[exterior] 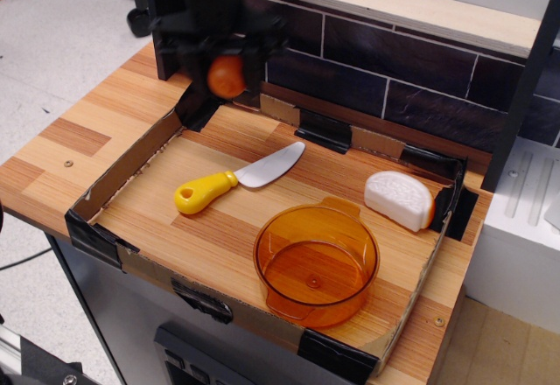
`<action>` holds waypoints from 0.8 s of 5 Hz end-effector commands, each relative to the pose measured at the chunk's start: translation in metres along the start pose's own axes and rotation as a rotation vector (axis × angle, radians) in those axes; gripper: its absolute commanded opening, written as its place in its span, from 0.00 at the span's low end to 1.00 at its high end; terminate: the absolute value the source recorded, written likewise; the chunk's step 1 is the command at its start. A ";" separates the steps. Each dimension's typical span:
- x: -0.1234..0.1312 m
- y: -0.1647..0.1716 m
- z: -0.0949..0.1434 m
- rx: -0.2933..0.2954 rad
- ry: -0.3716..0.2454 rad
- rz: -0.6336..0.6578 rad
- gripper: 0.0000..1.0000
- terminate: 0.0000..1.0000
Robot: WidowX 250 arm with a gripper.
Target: Put carrot in pot
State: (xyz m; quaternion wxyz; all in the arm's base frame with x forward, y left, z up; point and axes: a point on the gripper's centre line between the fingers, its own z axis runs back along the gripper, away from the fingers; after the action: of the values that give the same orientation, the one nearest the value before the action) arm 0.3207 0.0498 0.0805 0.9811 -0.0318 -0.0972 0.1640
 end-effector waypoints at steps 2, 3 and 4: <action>-0.068 -0.065 0.014 -0.027 0.130 -0.330 0.00 0.00; -0.092 -0.077 0.011 -0.057 0.167 -0.433 0.00 0.00; -0.109 -0.081 0.012 -0.092 0.199 -0.521 0.00 0.00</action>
State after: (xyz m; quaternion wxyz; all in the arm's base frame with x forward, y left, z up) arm 0.2402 -0.0685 0.0648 0.9928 -0.0659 0.0124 -0.0997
